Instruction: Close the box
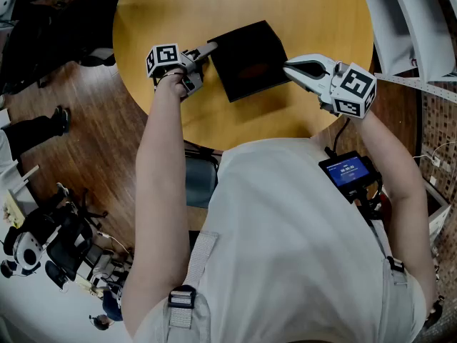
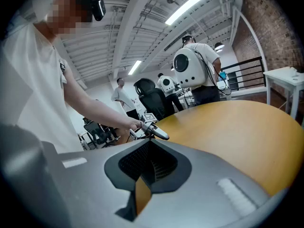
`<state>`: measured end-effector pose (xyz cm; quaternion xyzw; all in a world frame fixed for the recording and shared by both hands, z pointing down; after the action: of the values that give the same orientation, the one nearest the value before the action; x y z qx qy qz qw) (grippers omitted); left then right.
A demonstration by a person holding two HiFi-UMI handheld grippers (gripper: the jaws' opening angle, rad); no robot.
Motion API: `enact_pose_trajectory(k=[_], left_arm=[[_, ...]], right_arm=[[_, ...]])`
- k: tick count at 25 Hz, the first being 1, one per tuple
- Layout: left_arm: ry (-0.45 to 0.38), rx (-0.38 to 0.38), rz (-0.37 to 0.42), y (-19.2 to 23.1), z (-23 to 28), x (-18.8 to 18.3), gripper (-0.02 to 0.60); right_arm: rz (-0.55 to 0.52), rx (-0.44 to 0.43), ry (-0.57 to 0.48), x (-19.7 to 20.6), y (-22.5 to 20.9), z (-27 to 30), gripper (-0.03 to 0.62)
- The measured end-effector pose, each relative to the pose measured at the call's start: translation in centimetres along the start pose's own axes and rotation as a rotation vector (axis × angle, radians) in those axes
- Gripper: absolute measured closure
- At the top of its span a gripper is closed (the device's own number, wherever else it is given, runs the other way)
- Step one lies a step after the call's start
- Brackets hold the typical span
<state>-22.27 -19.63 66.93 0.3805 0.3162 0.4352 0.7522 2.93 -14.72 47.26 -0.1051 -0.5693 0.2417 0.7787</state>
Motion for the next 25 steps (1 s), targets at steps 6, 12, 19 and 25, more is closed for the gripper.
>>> enact_pose_trajectory(k=[6,12,19,25], left_arm=[[-0.036,0.039,-0.076,1.4,0.2,-1.3,0.397],[-0.211,0.196,0.059,-2.6,-2.0,-2.5,0.545],[-0.198,0.219,0.487,-8.1,-6.1,1.4,0.549],[-0.211,0.107,0.971,-11.6,-9.3,9.5,0.534]], right_arm=[[0.014,0.019,-0.002,0.4,-0.8,-0.5,0.594],[-0.002,0.013,-0.002,-0.3,-0.7,0.0,0.594],[-0.028,0.006,-0.022,-0.5,0.2,-0.8,0.594],[-0.036,0.048,-0.073,-1.6,3.5,-4.3,0.594]])
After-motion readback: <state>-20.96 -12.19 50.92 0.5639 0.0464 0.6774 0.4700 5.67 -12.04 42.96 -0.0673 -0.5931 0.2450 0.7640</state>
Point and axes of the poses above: the fingertips, and each gripper's own axes: z forward along the fingers, y to its left, x out of its underside, the point moved 5 cm from there along -z, backward along the fingers, and after that the axes turned 2 degrees about -x, right-handed, at the moved point
